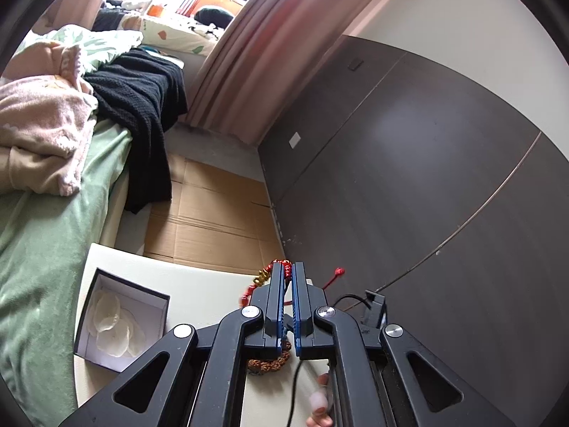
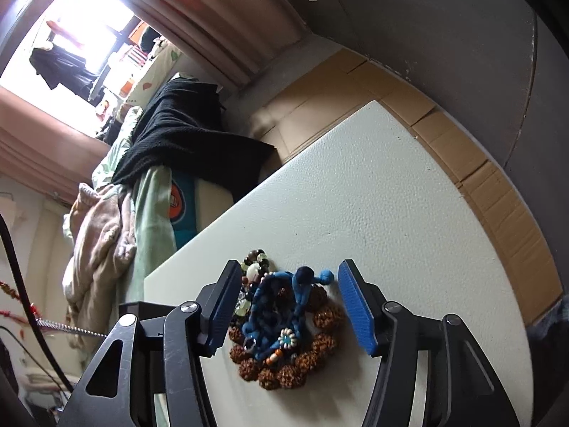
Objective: Organize jewelry
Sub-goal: 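Grasp the red beaded bracelet with the left gripper and lift it, then lower the red bracelet into the black box and open the left gripper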
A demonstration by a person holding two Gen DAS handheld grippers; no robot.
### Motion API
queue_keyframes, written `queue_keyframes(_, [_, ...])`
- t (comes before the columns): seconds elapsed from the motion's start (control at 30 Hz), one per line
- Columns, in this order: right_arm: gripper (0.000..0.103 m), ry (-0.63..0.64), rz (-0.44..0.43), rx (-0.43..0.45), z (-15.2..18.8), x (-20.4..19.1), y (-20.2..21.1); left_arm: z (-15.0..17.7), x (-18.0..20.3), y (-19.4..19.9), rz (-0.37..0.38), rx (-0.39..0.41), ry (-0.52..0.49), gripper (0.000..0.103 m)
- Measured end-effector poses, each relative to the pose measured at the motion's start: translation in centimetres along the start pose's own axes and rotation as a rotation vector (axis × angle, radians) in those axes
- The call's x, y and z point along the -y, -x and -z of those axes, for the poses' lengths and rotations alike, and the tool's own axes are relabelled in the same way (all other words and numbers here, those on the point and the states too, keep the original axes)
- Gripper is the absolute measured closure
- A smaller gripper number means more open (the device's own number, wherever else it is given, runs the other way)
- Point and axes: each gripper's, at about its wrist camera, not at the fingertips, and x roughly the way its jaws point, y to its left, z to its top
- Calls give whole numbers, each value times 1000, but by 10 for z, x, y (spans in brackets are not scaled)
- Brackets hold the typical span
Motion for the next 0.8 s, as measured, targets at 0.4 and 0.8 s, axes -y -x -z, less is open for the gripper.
queue_keyframes(0.4, [92, 35, -21, 38, 3, -17, 23, 11, -34, 16, -48, 11, 68, 100])
queue_keyframes(0.8, [92, 85, -156, 92, 17, -59, 54, 14, -87, 12, -164, -8, 151, 100])
